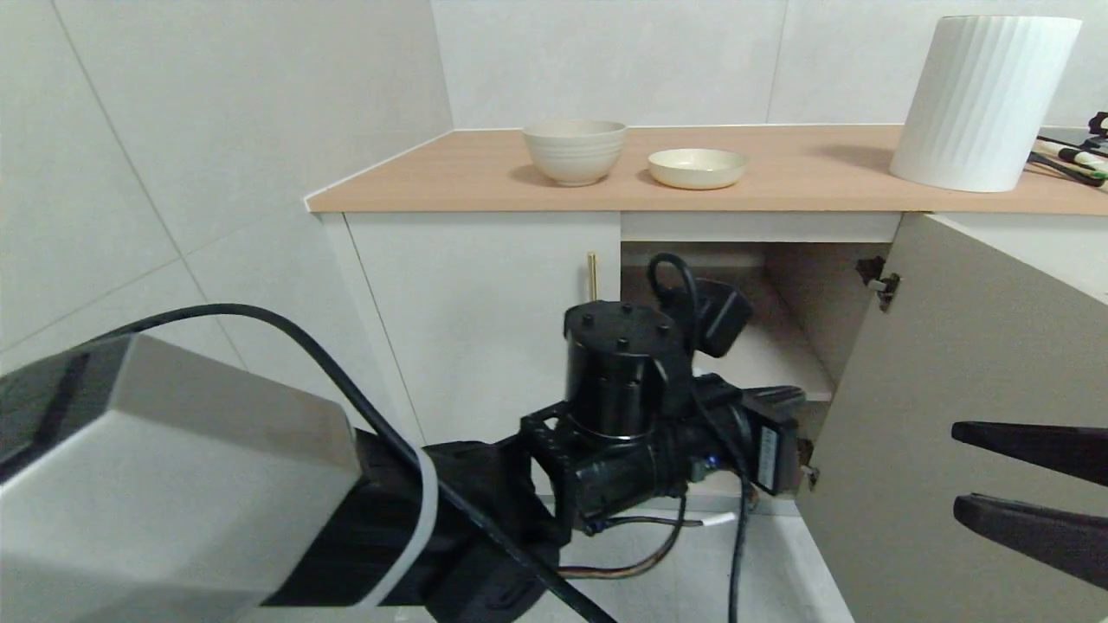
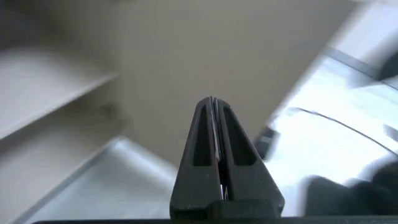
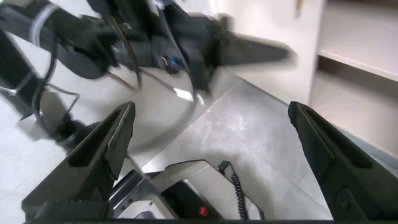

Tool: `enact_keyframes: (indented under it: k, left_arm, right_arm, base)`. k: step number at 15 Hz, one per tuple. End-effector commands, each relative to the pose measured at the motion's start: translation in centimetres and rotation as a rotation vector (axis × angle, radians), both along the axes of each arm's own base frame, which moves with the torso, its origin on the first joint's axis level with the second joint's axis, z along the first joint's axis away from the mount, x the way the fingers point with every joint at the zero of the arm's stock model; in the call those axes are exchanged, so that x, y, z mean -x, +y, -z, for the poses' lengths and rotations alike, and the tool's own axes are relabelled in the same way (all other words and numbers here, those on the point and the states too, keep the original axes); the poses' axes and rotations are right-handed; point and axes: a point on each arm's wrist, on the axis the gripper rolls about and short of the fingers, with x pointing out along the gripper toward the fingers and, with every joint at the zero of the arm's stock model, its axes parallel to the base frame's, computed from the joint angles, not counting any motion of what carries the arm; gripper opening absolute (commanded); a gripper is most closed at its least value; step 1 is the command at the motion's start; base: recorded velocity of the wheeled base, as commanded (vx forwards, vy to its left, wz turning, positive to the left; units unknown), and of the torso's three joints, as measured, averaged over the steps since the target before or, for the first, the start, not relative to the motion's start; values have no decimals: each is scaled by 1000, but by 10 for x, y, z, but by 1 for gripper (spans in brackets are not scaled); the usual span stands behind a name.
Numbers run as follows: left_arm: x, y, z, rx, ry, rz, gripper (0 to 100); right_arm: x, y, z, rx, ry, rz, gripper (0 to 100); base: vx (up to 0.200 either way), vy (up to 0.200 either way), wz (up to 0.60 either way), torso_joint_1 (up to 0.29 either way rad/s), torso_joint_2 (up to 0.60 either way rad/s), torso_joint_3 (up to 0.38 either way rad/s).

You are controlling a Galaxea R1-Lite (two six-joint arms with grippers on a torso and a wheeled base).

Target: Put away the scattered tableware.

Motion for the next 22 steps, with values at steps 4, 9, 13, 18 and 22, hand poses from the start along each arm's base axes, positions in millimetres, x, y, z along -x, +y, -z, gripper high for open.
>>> enact_keyframes:
  k: [4, 9, 13, 18, 22]
  left_arm:
    - [17, 102, -20, -16, 22, -143, 0]
    - [40, 196, -42, 21, 4, -215, 0]
    - [41, 214, -48, 18, 16, -229, 0]
    - [36, 218, -39, 2, 44, -250, 0]
    - [39, 220, -43, 12, 24, -258, 0]
  right_arm:
    - [-15, 6, 4, 32, 38, 48, 100]
    - [-54, 31, -14, 47, 51, 45, 100]
    - [-86, 50, -28, 50, 57, 46, 100]
    - [-104, 56, -14, 89, 103, 110, 100]
    - [-104, 55, -13, 92, 109, 118, 100]
  base:
    - [0, 0, 0, 0, 0, 0]
    - [0, 0, 0, 0, 0, 0]
    - [0, 0, 0, 0, 0, 0]
    - [0, 0, 0, 0, 0, 0]
    - [0, 0, 0, 0, 0, 0]
